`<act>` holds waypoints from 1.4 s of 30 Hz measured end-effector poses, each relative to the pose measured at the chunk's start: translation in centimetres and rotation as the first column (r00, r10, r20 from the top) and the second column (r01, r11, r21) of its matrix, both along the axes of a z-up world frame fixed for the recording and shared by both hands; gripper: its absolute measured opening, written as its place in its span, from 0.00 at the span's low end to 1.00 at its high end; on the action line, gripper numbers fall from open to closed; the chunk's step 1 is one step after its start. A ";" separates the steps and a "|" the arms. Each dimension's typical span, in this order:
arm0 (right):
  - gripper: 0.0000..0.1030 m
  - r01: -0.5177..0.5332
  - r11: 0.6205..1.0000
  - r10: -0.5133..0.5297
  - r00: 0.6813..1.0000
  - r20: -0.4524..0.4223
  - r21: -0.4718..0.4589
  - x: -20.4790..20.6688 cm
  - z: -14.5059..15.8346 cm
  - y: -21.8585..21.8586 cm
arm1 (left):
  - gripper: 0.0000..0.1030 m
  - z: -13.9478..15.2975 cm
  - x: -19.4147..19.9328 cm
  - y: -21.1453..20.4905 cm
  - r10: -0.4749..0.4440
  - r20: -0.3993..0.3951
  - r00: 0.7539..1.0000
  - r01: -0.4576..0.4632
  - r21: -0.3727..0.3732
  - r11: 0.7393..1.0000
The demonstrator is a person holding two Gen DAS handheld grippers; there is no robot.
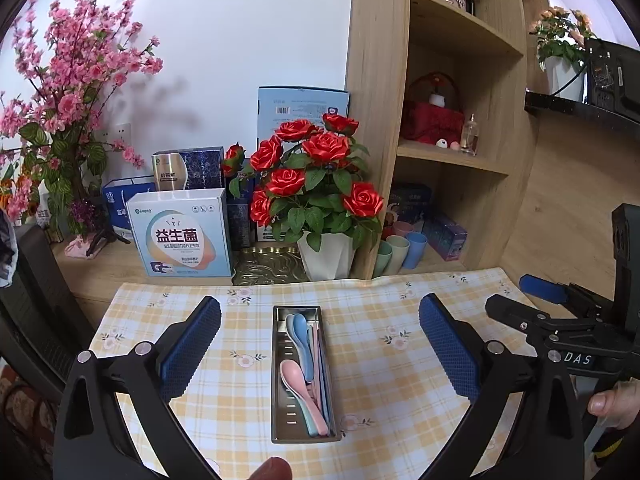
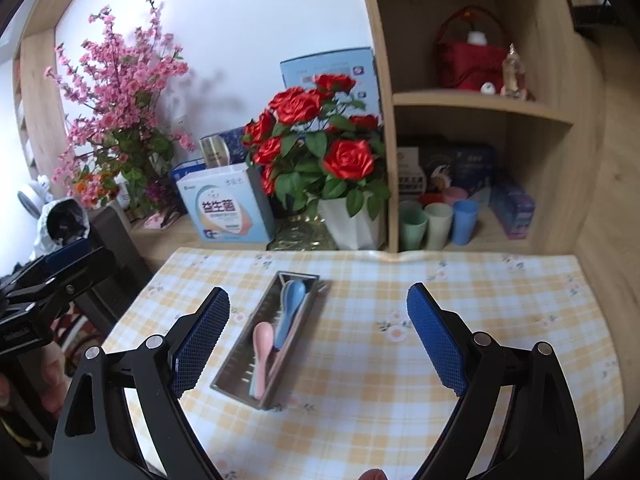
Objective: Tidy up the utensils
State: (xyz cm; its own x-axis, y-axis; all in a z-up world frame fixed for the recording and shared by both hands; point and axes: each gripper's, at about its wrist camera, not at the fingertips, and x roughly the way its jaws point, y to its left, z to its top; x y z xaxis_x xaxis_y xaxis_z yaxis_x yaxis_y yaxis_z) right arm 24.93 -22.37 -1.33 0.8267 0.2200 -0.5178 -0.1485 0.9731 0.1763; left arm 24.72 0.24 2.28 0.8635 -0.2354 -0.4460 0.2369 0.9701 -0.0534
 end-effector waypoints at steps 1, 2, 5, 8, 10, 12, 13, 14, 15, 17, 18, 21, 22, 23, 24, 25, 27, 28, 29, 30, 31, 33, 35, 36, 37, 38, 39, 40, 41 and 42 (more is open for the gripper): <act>0.85 0.007 1.000 -0.007 1.000 0.010 -0.006 -0.4 0.3 -0.1 | 0.94 0.1 -0.3 -0.1 0.013 0.007 1.000 -0.013 0.009 1.000; 0.85 0.012 1.000 -0.012 1.000 0.016 -0.008 -0.6 0.4 -0.2 | 0.94 0.2 -0.6 -0.1 0.021 0.013 1.000 -0.022 0.017 1.000; 0.85 0.026 1.000 -0.025 0.999 0.035 -0.009 -1.3 0.6 -0.7 | 0.94 0.5 -1.2 0.0 0.039 0.019 0.999 -0.040 0.026 0.999; 0.85 0.042 0.999 -0.041 0.998 0.045 -0.014 -1.6 0.6 -1.2 | 0.94 0.8 -1.5 0.2 0.053 0.030 0.998 -0.054 0.031 0.998; 0.85 0.053 0.999 -0.053 0.998 0.047 -0.010 -1.8 0.5 -1.5 | 0.94 0.9 -1.6 0.2 0.057 0.037 0.998 -0.058 0.039 0.998; 0.85 0.057 0.998 -0.057 0.997 0.050 -0.007 -1.9 0.6 -1.6 | 0.94 1.0 -1.7 0.0 0.062 0.041 0.997 -0.064 0.049 0.997; 0.85 0.060 0.998 -0.060 0.997 0.051 -0.009 -1.9 0.6 -1.6 | 0.94 1.0 -1.7 -0.1 0.062 0.043 0.997 -0.064 0.053 0.997; 0.85 0.060 0.998 -0.060 0.997 0.054 -0.010 -1.9 0.7 -1.6 | 0.94 1.0 -1.7 -0.1 0.065 0.043 0.997 -0.067 0.058 0.996; 0.85 0.060 0.998 -0.060 0.997 0.055 -0.010 -2.0 0.7 -1.6 | 0.94 1.0 -1.7 -0.2 0.067 0.044 0.997 -0.070 0.061 0.996; 0.85 0.063 0.998 -0.062 0.997 0.055 -0.010 -2.0 0.7 -1.7 | 0.94 1.0 -1.7 -0.2 0.068 0.040 0.997 -0.070 0.060 0.996; 0.85 0.063 0.998 -0.062 0.996 0.056 -0.008 -2.1 0.7 -1.7 | 0.94 0.9 -1.7 -0.2 0.068 0.038 0.997 -0.070 0.059 0.996; 0.85 0.069 0.998 -0.068 0.996 0.058 -0.009 -2.1 0.7 -1.8 | 0.94 0.9 -1.7 -0.3 0.073 0.037 0.997 -0.076 0.065 0.995; 0.85 0.071 0.997 -0.070 0.996 0.058 -0.008 -2.1 0.7 -1.9 | 0.94 0.9 -1.7 -0.2 0.074 0.038 0.997 -0.077 0.066 0.995; 0.85 0.074 0.997 -0.074 0.996 0.057 -0.008 -2.2 0.8 -1.9 | 0.94 0.9 -1.8 -0.2 0.076 0.040 0.996 -0.078 0.069 0.995; 0.85 0.076 0.997 -0.075 0.996 0.057 -0.006 -2.2 0.8 -2.0 | 0.94 0.9 -1.8 -0.3 0.079 0.042 0.996 -0.082 0.073 0.994; 0.85 0.077 0.997 -0.076 0.995 0.057 -0.004 -2.2 0.8 -2.0 | 0.94 0.9 -1.8 -0.3 0.078 0.042 0.996 -0.081 0.075 0.994; 0.85 0.080 0.997 -0.079 0.995 0.060 -0.005 -2.2 0.9 -2.0 | 0.94 0.9 -1.7 -0.2 0.078 0.040 0.996 -0.081 0.075 0.994; 0.85 0.079 0.997 -0.079 0.995 0.061 -0.005 -2.2 0.9 -2.0 | 0.94 1.0 -1.7 -0.2 0.079 0.040 0.996 -0.081 0.075 0.994; 0.85 0.080 0.997 -0.079 0.995 0.063 -0.006 -2.3 1.0 -2.0 | 0.94 1.0 -1.7 -0.2 0.078 0.041 0.996 -0.081 0.076 0.994; 0.85 0.081 0.997 -0.080 0.995 0.065 -0.007 -2.3 1.0 -2.0 | 0.94 1.0 -1.8 -0.2 0.079 0.041 0.996 -0.082 0.076 0.994; 0.85 0.081 0.997 -0.080 0.995 0.065 -0.007 -2.3 1.0 -1.9 | 0.94 1.0 -1.8 -0.2 0.079 0.042 0.996 -0.082 0.076 0.994; 0.85 0.083 0.996 -0.083 0.995 0.063 -0.009 -2.2 1.0 -2.0 | 0.94 1.0 -1.7 -0.2 0.081 0.042 0.996 -0.084 0.077 0.993; 0.85 0.085 0.996 -0.085 0.995 0.061 -0.008 -2.2 1.1 -2.0 | 0.94 1.0 -1.8 -0.1 0.085 0.041 0.996 -0.088 0.074 0.993; 0.85 0.087 0.996 -0.086 0.994 0.061 -0.010 -2.2 1.1 -2.0 | 0.94 1.0 -1.8 0.0 0.087 0.040 0.995 -0.090 0.073 0.993; 0.85 0.087 0.996 -0.087 0.994 0.061 -0.011 -2.2 1.1 -2.0 | 0.94 1.0 -1.8 0.1 0.090 0.040 0.995 -0.092 0.072 0.993; 0.85 0.088 0.996 -0.087 0.994 0.062 -0.013 -2.2 1.1 -1.9 | 0.94 1.0 -1.8 0.1 0.091 0.039 0.995 -0.094 0.073 0.993; 0.85 0.088 0.996 -0.087 0.994 0.062 -0.014 -2.2 1.1 -1.9 | 0.94 1.0 -1.8 0.1 0.093 0.039 0.995 -0.096 0.073 0.993; 0.85 0.088 0.996 -0.087 0.994 0.062 -0.014 -2.2 1.1 -1.9 | 0.94 1.0 -1.8 0.2 0.094 0.039 0.995 -0.096 0.072 0.993; 0.85 0.088 0.996 -0.087 0.994 0.062 -0.014 -2.2 1.1 -1.9 | 0.94 1.0 -1.8 0.2 0.094 0.039 0.995 -0.097 0.072 0.993; 0.85 0.089 0.996 -0.088 0.994 0.063 -0.014 -2.2 1.1 -1.9 | 0.94 1.0 -1.8 0.2 0.095 0.039 0.995 -0.097 0.072 0.993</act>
State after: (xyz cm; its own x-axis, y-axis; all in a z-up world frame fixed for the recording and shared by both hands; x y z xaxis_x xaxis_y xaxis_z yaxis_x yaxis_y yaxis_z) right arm 22.73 -24.27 -0.19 0.8733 0.1362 -0.4679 -0.0719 0.9857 0.1526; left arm 22.90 0.43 3.26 0.8959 -0.1182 -0.4282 0.1430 0.9894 0.0261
